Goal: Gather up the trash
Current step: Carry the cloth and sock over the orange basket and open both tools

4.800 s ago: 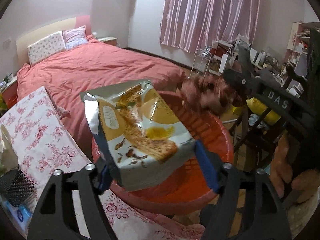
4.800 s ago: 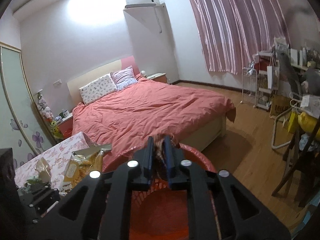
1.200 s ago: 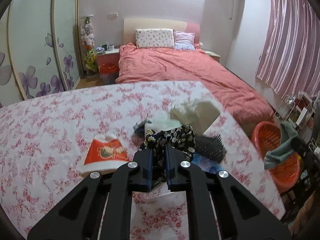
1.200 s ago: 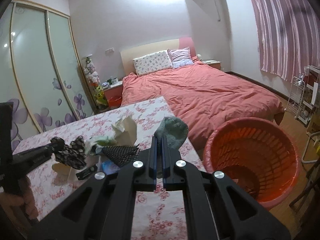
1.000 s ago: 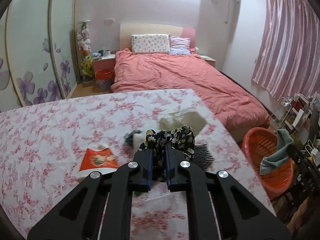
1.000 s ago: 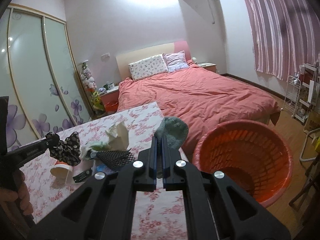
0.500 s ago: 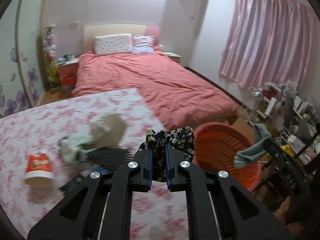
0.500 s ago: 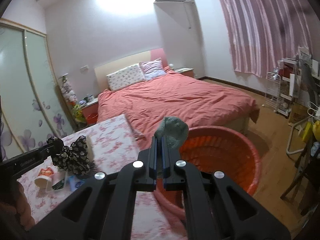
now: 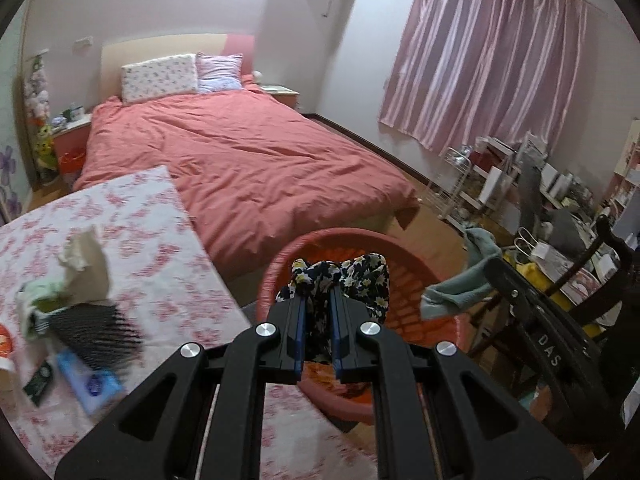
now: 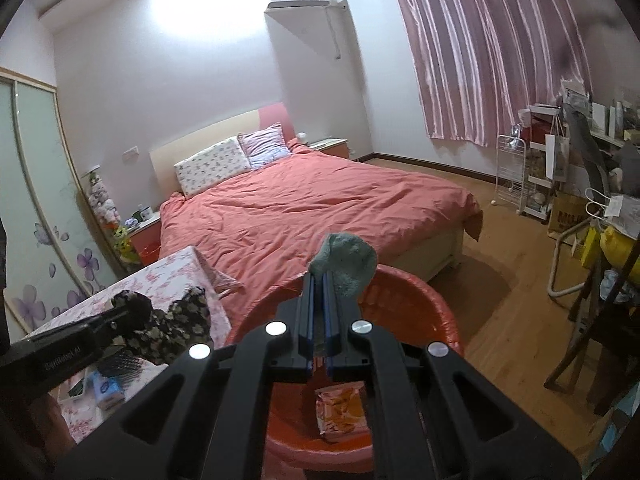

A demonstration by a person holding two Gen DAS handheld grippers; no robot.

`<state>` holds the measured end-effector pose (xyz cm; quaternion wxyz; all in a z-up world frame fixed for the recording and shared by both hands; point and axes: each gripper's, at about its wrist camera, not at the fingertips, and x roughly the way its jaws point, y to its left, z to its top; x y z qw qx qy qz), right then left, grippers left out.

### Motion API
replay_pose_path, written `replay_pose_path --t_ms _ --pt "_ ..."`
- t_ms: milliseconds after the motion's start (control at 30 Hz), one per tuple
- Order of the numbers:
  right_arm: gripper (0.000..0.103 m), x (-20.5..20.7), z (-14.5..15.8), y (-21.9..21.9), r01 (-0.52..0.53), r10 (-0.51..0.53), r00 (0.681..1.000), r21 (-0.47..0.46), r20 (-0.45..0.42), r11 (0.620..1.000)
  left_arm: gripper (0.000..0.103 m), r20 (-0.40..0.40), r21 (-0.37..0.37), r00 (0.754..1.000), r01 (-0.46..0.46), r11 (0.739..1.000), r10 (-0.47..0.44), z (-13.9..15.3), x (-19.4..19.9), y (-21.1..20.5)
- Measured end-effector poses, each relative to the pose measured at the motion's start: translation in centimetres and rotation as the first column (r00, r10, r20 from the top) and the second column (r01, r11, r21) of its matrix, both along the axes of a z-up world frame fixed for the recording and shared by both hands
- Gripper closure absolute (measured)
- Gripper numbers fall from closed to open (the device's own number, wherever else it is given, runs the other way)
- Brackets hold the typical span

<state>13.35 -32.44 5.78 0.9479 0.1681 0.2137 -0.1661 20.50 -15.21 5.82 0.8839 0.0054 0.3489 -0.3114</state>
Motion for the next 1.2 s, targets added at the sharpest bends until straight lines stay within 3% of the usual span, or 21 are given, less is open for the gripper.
replay_pose_path --t_ms 533,767,867,1000,1200 --pt "0.098 1.1 -1.4 -1.7 0.011 -0.011 1.0 0.022 -0.015 1.0 0.093 -0.046 -0.007 0.996 0.076 0.997 -0.076 -1.4 0.0 -3.4" --pt "0.097 2.1 -2.1 -2.6 -0.002 0.004 1.0 0.061 -0.021 0.998 0.091 -0.105 -0.006 0.992 0.074 0.997 -0.074 -2.7 0.8 -3.8" --pt "0.092 2.7 -2.5 -3.1 -0.02 0.022 0.999 0.095 -0.028 0.995 0.083 -0.138 0.011 0.988 0.067 0.998 -0.065 -3.7 1.3 -4.0" --pt "0.071 2.9 -3.2 -3.4 -0.017 0.022 0.999 0.109 -0.043 0.994 0.07 -0.176 0.032 0.983 0.054 0.998 -0.047 -4.9 1.6 -4.0" --pt "0.07 2.2 -3.7 -3.6 0.007 -0.001 0.998 0.107 -0.056 0.994 0.065 -0.181 0.054 0.983 0.045 0.998 -0.035 -5.2 1.6 -3.5"
